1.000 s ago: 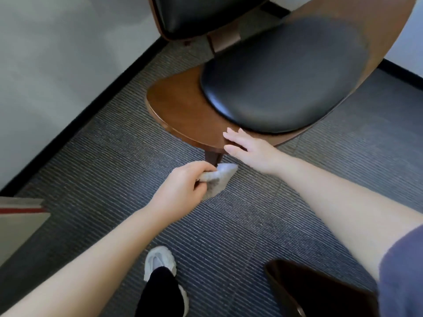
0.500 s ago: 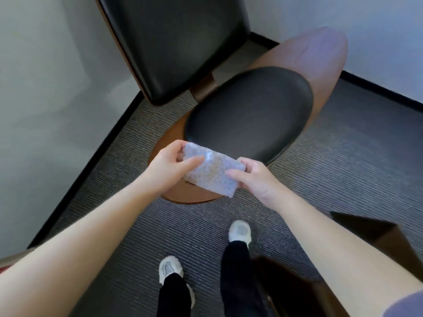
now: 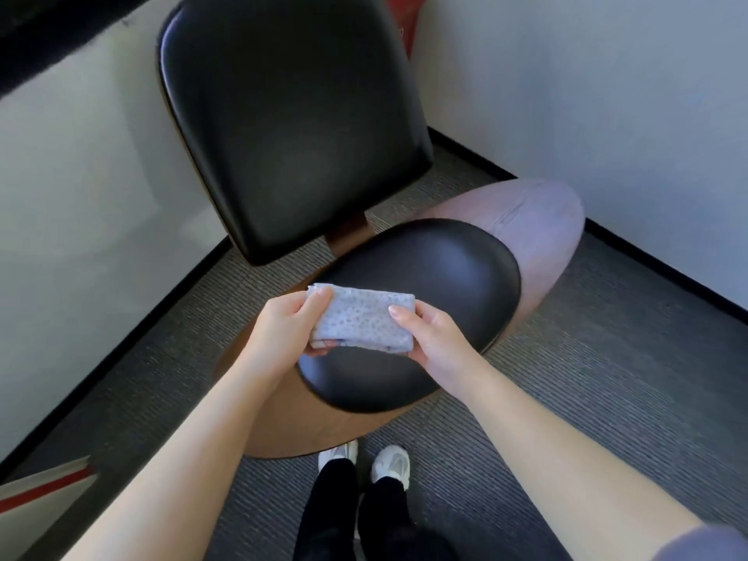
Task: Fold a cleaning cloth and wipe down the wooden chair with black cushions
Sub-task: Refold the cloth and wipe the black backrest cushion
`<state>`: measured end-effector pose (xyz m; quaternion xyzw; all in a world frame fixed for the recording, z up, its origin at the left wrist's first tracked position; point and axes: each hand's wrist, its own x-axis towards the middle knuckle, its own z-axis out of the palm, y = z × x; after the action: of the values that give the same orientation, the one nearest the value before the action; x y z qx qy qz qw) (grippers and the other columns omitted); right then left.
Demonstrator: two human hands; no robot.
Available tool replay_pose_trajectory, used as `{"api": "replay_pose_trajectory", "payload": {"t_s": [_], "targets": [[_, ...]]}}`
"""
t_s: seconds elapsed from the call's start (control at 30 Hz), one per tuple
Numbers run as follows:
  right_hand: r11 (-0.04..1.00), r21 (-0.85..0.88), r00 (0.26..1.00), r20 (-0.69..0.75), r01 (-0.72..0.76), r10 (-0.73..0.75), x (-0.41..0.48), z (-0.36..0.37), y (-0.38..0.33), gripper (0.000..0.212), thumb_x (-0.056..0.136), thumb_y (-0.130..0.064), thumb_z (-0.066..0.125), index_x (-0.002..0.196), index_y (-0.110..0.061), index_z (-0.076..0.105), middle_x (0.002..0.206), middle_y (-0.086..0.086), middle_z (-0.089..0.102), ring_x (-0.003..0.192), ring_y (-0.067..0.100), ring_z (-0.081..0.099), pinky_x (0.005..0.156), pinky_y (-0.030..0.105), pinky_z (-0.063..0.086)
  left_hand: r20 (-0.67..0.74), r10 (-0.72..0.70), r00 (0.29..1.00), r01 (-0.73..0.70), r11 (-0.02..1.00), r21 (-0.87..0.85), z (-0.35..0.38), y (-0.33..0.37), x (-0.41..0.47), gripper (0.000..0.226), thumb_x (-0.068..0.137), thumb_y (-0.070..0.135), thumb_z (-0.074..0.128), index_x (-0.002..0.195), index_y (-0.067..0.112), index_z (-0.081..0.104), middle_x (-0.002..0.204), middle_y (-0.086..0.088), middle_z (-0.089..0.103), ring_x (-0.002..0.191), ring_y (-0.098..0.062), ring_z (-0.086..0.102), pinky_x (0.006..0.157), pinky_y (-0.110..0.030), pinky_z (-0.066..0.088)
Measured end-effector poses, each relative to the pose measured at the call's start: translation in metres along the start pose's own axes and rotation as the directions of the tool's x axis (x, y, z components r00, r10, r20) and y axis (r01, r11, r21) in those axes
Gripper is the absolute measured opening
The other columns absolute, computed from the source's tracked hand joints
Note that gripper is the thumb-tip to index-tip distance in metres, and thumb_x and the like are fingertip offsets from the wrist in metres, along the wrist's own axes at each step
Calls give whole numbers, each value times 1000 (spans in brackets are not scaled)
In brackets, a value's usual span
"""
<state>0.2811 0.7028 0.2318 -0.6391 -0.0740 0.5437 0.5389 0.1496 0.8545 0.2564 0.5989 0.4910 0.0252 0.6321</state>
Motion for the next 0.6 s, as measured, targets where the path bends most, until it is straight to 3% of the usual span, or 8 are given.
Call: {"api": "replay_pose_trajectory", "payload": {"t_s": [0.1, 0.2, 0.33, 0.5, 0.6], "targets": [[999, 34, 998, -60, -14, 16, 20, -18, -15, 29, 98, -30, 56, 120, -12, 61, 118, 5, 68, 108, 16, 66, 93, 38, 55, -15, 7, 1000, -7, 1000, 2, 18, 18, 20, 37, 100, 30, 53, 83, 0, 67, 61, -9, 62, 46, -9, 61, 45, -21, 47], [999, -1, 996, -87, -32, 32, 39, -42, -23, 24, 95, -32, 60, 114, -17, 64, 113, 3, 70, 106, 15, 67, 93, 42, 55, 16, -18, 1000, 18, 999, -32, 35, 31, 37, 23, 96, 24, 61, 89, 2, 65, 61, -2, 66, 51, -13, 66, 47, -21, 50], [997, -13, 997, 6, -73, 73, 64, -97, -39, 23, 92, -27, 66, 113, -19, 64, 110, -1, 72, 103, 13, 68, 87, 33, 57, 3, -43, 999, 43, 999, -30, 77, 43, 63, 4, 93, 16, 65, 93, 12, 65, 62, 4, 69, 56, -11, 67, 49, -22, 51], [989, -96, 988, 96, -110, 119, 93, -184, -64, 5, 90, -18, 68, 92, -15, 64, 92, 0, 71, 84, 14, 65, 70, 25, 51, -141, -91, 986, 80, 993, -82, 155, 57, 85, 11, 95, 22, 63, 91, 11, 66, 64, 3, 67, 55, -9, 64, 51, -24, 49], [980, -153, 983, 109, -131, 148, 108, -228, -90, 7, 91, -19, 66, 85, -17, 62, 86, -1, 67, 77, 12, 60, 67, 24, 49, -166, -129, 978, 103, 982, -161, 201, 68, 96, 21, 96, 25, 61, 92, 5, 65, 63, 1, 65, 53, -9, 58, 51, -24, 48]]}}
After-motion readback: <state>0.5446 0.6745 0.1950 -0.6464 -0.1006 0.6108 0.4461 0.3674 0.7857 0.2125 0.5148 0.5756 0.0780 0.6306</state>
